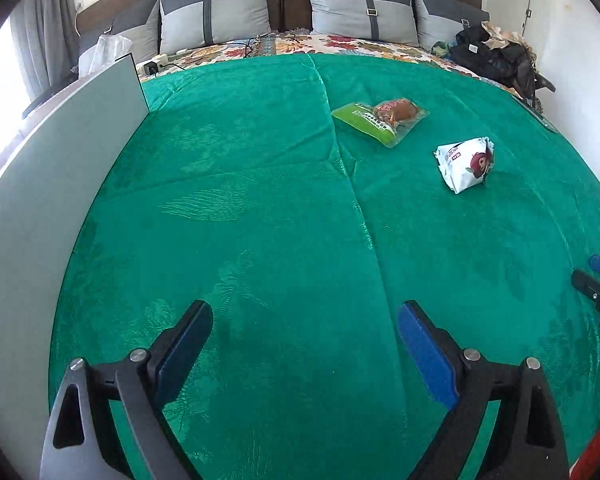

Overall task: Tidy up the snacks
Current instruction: 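Return both tools above the remaining snacks on the bed, then reach the right gripper to the white triangular snack pack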

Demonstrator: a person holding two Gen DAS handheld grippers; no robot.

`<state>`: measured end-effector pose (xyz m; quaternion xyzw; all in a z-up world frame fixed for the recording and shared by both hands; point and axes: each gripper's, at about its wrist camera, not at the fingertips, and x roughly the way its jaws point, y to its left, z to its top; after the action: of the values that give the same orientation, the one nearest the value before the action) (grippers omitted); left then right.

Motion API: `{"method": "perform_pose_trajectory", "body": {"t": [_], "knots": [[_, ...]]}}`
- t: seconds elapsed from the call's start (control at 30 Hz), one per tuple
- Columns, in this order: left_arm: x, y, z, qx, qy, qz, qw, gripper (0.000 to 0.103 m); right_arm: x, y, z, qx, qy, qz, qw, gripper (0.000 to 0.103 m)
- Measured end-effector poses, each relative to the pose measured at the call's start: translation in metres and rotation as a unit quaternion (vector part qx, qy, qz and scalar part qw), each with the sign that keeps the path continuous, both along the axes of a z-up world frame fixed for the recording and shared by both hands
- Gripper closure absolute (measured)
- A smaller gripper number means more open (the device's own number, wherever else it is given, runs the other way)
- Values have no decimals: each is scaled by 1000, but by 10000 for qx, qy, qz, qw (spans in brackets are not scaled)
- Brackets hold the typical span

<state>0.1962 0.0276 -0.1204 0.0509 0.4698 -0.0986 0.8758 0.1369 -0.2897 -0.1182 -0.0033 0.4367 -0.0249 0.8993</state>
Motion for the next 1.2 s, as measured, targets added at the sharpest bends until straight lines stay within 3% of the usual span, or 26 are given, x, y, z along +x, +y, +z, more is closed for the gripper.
{"method": "perform_pose_trajectory", "body": {"t": [0.27, 0.9, 1.0, 1.1, 1.2], "knots": [[1, 2, -10, -8, -134, 40, 9999, 0, -3, 1, -1, -10, 4, -5, 10000, 29], [2, 2, -11, -10, -130, 45, 9999, 0, 0, -3, -4, 28, 167, -147, 9997, 16], [2, 2, -11, -8, -131, 44, 9999, 0, 13, 7, 0, 167, 469, 142, 9987, 16], [2, 2, -11, -8, -131, 43, 9999, 0, 32, 28, 12, 518, 282, 554, 9967, 19], [2, 2, -11, -9, -130, 43, 9999, 0, 63, 56, 20, 549, 168, 981, 9935, 19]]}}
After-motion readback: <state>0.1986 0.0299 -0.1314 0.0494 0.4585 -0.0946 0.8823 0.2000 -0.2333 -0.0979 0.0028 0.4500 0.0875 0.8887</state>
